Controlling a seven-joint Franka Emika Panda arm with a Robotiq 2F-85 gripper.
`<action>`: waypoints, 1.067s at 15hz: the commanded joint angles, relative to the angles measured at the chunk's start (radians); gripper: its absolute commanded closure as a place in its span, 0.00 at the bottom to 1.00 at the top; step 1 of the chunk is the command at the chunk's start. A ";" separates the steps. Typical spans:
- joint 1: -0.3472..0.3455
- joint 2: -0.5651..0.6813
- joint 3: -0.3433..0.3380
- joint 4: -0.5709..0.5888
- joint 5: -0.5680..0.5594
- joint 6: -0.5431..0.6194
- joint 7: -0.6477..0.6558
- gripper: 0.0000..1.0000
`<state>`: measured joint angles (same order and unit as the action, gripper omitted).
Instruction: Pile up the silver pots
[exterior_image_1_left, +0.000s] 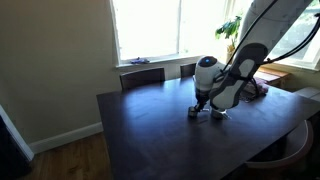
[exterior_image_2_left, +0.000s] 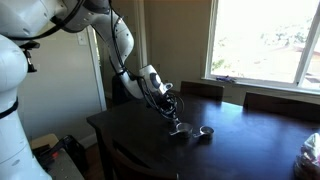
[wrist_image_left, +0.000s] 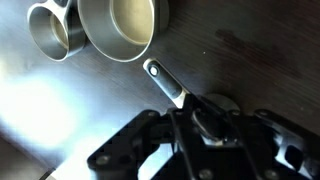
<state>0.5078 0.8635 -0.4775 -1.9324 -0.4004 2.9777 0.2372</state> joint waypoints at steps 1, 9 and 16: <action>0.052 0.057 -0.059 0.020 0.009 0.057 0.032 0.92; 0.187 0.110 -0.194 -0.057 0.105 0.256 -0.008 0.61; 0.240 0.078 -0.200 -0.187 0.266 0.388 -0.187 0.15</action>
<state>0.7192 0.9873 -0.6686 -2.0240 -0.1836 3.3046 0.1321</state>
